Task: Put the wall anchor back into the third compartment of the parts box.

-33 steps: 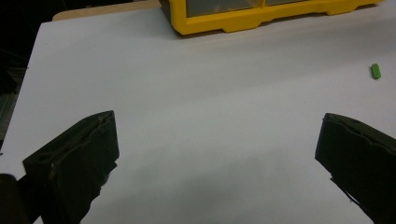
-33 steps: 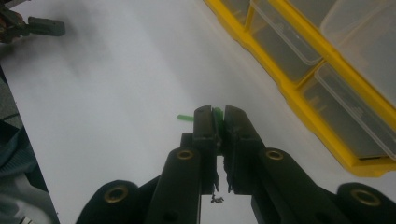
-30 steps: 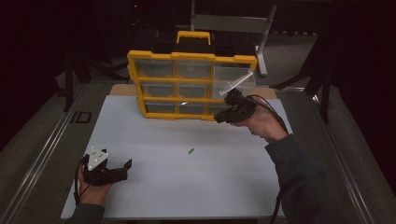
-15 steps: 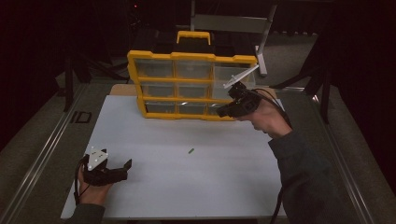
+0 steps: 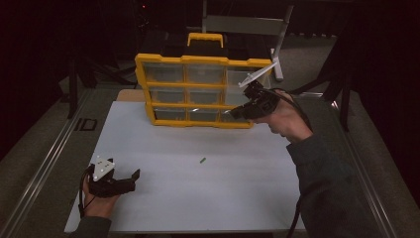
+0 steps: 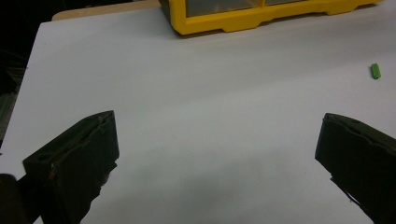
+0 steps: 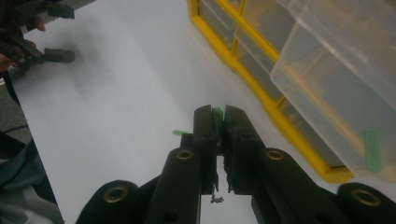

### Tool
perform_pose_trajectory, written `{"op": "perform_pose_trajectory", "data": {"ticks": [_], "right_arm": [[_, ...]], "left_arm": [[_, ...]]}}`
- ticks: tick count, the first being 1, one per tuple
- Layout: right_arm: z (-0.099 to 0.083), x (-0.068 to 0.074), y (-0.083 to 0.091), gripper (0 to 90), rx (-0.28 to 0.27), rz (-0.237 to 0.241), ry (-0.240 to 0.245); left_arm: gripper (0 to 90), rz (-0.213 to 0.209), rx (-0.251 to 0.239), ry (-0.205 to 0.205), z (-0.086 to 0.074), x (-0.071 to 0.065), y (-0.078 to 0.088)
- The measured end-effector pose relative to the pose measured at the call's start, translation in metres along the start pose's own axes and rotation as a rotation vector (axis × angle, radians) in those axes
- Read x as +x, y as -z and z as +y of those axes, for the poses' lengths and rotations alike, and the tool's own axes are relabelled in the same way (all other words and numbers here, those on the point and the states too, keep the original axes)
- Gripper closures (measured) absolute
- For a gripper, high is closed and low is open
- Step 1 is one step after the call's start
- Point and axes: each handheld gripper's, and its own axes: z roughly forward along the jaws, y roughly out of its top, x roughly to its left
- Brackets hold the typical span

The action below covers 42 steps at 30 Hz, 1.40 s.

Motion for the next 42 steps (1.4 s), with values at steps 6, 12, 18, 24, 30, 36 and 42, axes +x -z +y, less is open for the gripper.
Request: {"op": "perform_pose_trajectory", "data": {"ticks": [6, 12, 18, 24, 30, 36, 42], "right_arm": [[0.003, -0.003, 0.005, 84.0, -0.012, -0.002, -0.011], [0.005, -0.01, 0.011, 84.0, -0.025, -0.008, -0.03], [0.007, -0.016, 0.02, 84.0, -0.047, -0.015, -0.051], [0.01, -0.02, 0.028, 84.0, -0.074, -0.022, -0.069], [0.015, -0.022, 0.039, 84.0, -0.105, -0.027, -0.075], [0.019, -0.021, 0.045, 83.9, -0.123, -0.048, -0.074], [0.023, -0.024, 0.052, 84.0, -0.143, -0.104, -0.082]], "left_arm": [[0.1, 0.0, 0.001, -0.001, 0.0, 0.0, 0.0], [0.1, 0.0, 0.002, -0.002, 0.0, 0.0, 0.0], [0.1, 0.0, 0.002, -0.002, 0.0, 0.0, 0.0], [0.1, 0.0, 0.0, 0.0, 0.0, 0.0, 0.0], [0.1, -0.001, 0.002, -0.002, 0.0, 0.0, 0.0], [0.1, 0.0, 0.002, -0.002, 0.0, 0.0, 0.0], [0.1, -0.002, 0.002, -0.002, 0.0, 0.0, 0.0]]}}
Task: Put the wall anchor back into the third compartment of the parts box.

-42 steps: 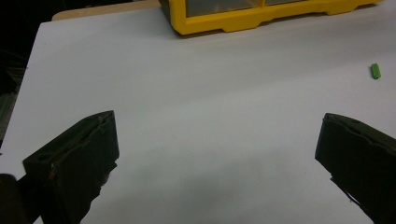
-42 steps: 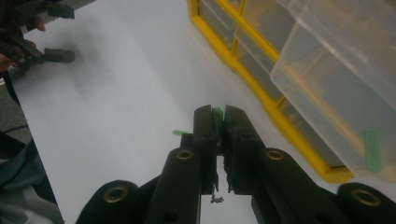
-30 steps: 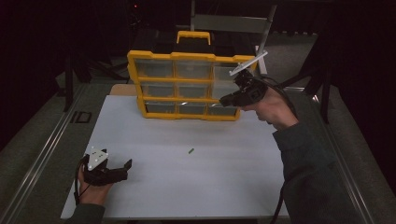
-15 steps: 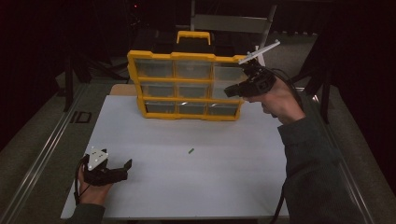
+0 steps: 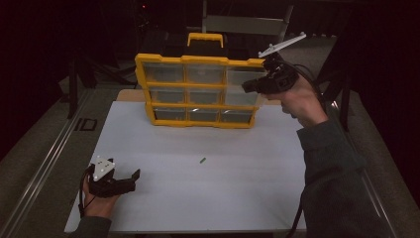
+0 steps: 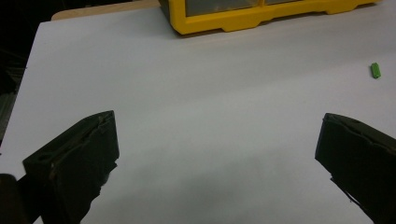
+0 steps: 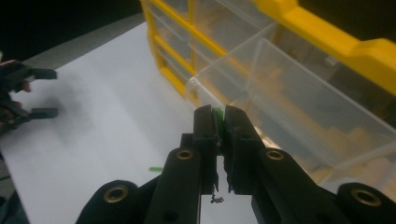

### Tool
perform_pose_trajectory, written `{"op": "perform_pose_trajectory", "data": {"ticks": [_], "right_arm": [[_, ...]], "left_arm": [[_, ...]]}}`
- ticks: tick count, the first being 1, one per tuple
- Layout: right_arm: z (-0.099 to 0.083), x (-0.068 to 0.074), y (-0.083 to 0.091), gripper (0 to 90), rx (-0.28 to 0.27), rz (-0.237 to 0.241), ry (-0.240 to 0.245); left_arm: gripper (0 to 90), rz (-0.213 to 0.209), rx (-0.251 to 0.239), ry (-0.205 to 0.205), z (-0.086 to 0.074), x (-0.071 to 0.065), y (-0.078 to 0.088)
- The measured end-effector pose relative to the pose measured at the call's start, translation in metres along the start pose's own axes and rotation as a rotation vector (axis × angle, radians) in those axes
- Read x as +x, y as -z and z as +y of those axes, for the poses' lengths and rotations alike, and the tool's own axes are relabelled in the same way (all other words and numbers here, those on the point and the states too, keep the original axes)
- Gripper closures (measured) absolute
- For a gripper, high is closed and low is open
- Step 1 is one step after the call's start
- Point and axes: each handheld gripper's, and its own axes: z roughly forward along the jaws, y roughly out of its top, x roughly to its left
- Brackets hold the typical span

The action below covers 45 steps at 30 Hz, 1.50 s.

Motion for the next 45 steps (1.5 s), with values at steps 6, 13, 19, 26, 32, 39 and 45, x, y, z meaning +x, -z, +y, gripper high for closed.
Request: {"op": "perform_pose_trajectory", "data": {"ticks": [6, 13, 19, 26, 32, 39, 45], "right_arm": [[0.004, -0.004, 0.003, 83.9, -0.003, -0.059, -0.011], [0.004, -0.013, 0.007, 83.7, 0.005, -0.128, -0.035], [0.001, -0.021, 0.007, 83.6, 0.021, -0.196, -0.051], [-0.001, -0.028, 0.007, 83.4, 0.031, -0.211, -0.069], [-0.001, -0.031, 0.007, 44.1, -0.001, -0.189, -0.079], [-0.003, -0.026, 0.013, 28.2, -0.025, -0.169, -0.049], [-0.01, -0.017, 0.015, 27.1, -0.032, -0.154, -0.012]], "left_arm": [[0.1, 0.0, 0.0, 0.001, 0.0, 0.0, 0.0], [0.1, 0.0, 0.001, 0.001, 0.0, 0.0, 0.0], [0.1, 0.0, 0.001, 0.0, 0.0, 0.0, 0.0], [0.1, 0.001, 0.003, 0.0, 0.0, 0.0, -0.001], [0.1, 0.0, 0.002, 0.0, 0.0, 0.0, 0.0], [0.1, 0.001, 0.005, -0.003, 0.0, 0.0, 0.0], [0.1, 0.002, 0.005, -0.005, 0.0, 0.0, 0.0]]}}
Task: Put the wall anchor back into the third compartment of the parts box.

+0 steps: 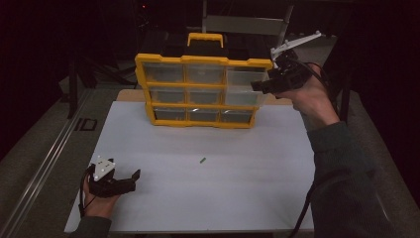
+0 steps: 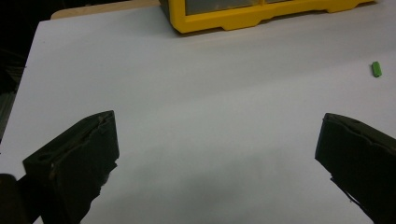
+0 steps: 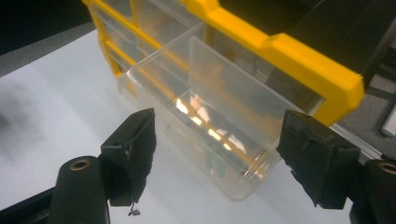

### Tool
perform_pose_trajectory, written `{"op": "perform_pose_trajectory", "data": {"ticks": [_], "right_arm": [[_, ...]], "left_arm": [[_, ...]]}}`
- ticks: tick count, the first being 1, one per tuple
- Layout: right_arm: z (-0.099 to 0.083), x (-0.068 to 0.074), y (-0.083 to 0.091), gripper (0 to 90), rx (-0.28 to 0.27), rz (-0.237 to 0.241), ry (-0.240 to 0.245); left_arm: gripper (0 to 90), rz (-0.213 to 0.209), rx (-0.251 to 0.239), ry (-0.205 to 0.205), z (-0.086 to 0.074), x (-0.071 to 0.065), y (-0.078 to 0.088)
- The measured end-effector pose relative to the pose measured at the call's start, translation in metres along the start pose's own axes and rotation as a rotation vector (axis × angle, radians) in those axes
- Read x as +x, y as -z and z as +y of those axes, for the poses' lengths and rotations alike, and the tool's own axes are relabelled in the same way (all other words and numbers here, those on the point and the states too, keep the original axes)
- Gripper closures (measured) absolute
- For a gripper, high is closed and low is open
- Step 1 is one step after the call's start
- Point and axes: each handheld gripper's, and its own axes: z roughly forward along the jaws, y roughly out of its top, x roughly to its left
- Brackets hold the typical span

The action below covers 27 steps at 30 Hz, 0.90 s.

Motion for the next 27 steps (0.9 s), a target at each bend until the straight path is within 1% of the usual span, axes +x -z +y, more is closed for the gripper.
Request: {"op": "perform_pose_trajectory", "data": {"ticks": [6, 8, 10, 13, 15, 16, 19, 21, 22, 26, 27], "right_arm": [[-0.006, 0.011, -0.001, 27.8, -0.002, 0.036, 0.032], [-0.007, 0.013, -0.001, 28.2, -0.002, 0.039, 0.034], [-0.011, 0.019, -0.003, 28.3, -0.001, 0.05, 0.055], [-0.013, 0.025, -0.004, 28.4, -0.001, 0.061, 0.069], [-0.014, 0.027, -0.005, 28.4, -0.001, 0.066, 0.07], [-0.016, 0.032, -0.006, 28.4, -0.007, 0.076, 0.081], [-0.02, 0.04, -0.01, 28.4, -0.01, 0.092, 0.095], [-0.021, 0.042, -0.012, 28.4, -0.011, 0.101, 0.097], [-0.024, 0.046, -0.015, 28.6, -0.01, 0.111, 0.093], [-0.029, 0.051, -0.025, 29.0, -0.006, 0.132, 0.095], [-0.03, 0.052, -0.027, 29.1, -0.01, 0.138, 0.086]], "left_arm": [[0.1, -0.001, -0.004, 0.005, 0.0, 0.0, 0.0], [0.1, -0.001, -0.004, 0.004, 0.0, 0.0, 0.0], [0.1, -0.001, -0.004, 0.004, 0.0, 0.0, 0.0], [0.1, -0.001, -0.005, 0.004, 0.0, 0.0, 0.0], [0.1, -0.001, -0.004, 0.004, 0.0, 0.0, 0.0], [0.1, 0.0, -0.004, 0.004, 0.0, 0.0, 0.0], [0.1, -0.001, -0.004, 0.004, 0.0, 0.0, 0.0], [0.1, -0.001, -0.005, 0.004, 0.0, 0.0, 0.0], [0.1, -0.001, -0.005, 0.004, 0.0, 0.0, 0.0], [0.1, -0.001, -0.005, 0.004, 0.0, 0.0, 0.0], [0.1, -0.001, -0.005, 0.004, 0.0, 0.0, 0.0]]}}
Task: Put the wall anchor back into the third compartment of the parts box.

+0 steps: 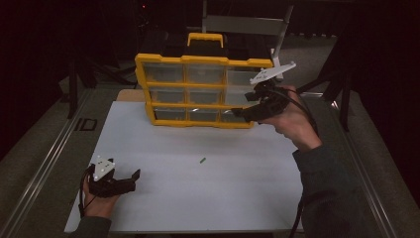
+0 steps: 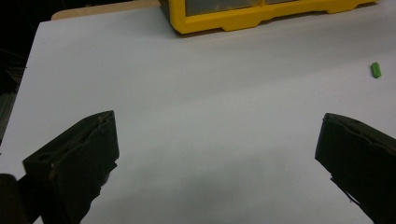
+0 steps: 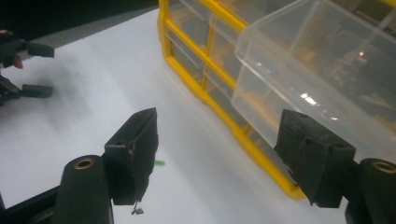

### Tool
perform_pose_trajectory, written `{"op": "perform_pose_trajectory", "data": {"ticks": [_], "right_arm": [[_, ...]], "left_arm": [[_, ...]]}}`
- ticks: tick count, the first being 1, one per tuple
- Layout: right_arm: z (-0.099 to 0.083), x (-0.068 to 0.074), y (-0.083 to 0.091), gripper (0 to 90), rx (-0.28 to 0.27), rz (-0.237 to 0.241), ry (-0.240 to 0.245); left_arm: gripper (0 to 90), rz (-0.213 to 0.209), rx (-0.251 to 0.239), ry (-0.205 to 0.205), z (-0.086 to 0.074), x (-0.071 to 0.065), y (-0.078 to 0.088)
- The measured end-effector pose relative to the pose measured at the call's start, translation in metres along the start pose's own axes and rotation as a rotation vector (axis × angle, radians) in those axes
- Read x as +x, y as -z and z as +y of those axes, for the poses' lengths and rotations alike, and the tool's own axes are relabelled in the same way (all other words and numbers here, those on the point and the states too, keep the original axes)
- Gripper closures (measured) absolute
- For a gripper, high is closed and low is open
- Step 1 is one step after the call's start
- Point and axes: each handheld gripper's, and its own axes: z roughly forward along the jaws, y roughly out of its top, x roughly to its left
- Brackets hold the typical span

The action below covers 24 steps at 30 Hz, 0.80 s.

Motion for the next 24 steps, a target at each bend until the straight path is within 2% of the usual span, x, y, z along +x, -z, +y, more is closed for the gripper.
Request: {"op": "perform_pose_trajectory", "data": {"ticks": [6, 9, 11, 20, 24], "right_arm": [[-0.006, 0.004, -0.011, 30.1, -0.007, 0.016, -0.012], [-0.008, 0.009, -0.016, 31.5, -0.019, -0.028, -0.002], [-0.01, 0.012, -0.019, 31.5, -0.025, -0.01, -0.004], [-0.02, 0.02, -0.041, 32.0, -0.004, -0.013, -0.001], [-0.023, 0.025, -0.05, 32.2, -0.004, -0.012, 0.014]], "left_arm": [[0.1, -0.001, -0.001, 0.0, 0.0, 0.0, 0.0], [0.0, -0.001, -0.001, 0.0, 0.0, 0.0, 0.0], [0.1, -0.001, -0.002, 0.0, 0.0, 0.0, 0.0], [0.1, -0.001, -0.002, 0.0, 0.0, 0.0, 0.0], [0.1, -0.003, -0.002, -0.001, 0.0, 0.0, 0.0]]}}
